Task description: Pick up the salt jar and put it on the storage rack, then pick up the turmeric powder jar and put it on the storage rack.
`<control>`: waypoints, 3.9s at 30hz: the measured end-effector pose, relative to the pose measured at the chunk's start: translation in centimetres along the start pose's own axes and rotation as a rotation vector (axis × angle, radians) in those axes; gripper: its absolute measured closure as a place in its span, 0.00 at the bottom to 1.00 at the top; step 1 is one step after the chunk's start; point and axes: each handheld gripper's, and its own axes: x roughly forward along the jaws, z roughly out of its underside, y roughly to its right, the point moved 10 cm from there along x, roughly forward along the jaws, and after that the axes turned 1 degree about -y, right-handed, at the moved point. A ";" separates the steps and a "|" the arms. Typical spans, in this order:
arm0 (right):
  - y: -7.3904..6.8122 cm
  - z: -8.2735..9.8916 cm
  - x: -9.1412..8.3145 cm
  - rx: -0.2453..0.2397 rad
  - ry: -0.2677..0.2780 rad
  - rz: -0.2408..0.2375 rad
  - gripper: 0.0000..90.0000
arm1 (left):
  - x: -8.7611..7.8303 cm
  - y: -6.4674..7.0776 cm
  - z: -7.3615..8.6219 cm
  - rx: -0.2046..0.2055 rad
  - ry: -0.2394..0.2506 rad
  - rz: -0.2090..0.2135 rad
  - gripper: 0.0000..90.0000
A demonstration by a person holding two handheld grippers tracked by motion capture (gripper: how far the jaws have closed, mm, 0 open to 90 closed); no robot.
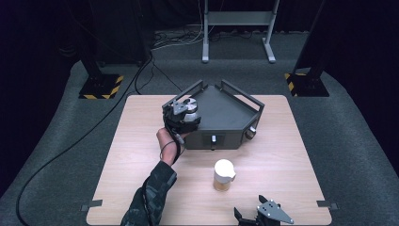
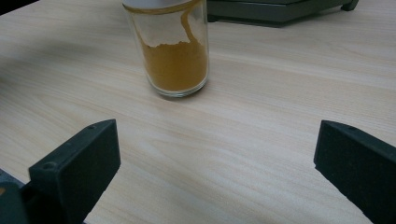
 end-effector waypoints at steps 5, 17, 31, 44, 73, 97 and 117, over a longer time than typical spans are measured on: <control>-0.1 0.0 0.0 -0.002 0.002 -0.004 0.00 | 0.0 0.0 0.2 -0.002 0.010 0.000 0.35; -0.1 -0.1 0.0 -0.003 0.007 -0.004 0.00 | 0.0 0.0 0.3 -0.006 0.019 0.002 0.34; -0.1 -0.2 -0.1 -0.004 0.011 -0.001 0.00 | -2.2 0.4 0.4 -0.015 0.013 -0.036 0.01; -0.2 -0.2 -0.1 -0.006 0.011 0.007 0.00 | -6.1 1.0 4.0 0.031 0.010 -0.026 0.00; -0.1 0.1 0.2 0.022 0.041 0.003 0.00 | -10.1 1.8 17.6 -0.065 -0.298 -0.142 0.00; -0.7 -0.6 0.8 0.009 0.006 0.026 0.00 | -10.0 1.4 17.6 -0.092 -0.305 -0.124 0.00; -1.2 -1.2 1.6 0.008 -0.010 0.057 0.00 | -10.0 1.4 17.6 -0.091 -0.303 -0.122 0.01</control>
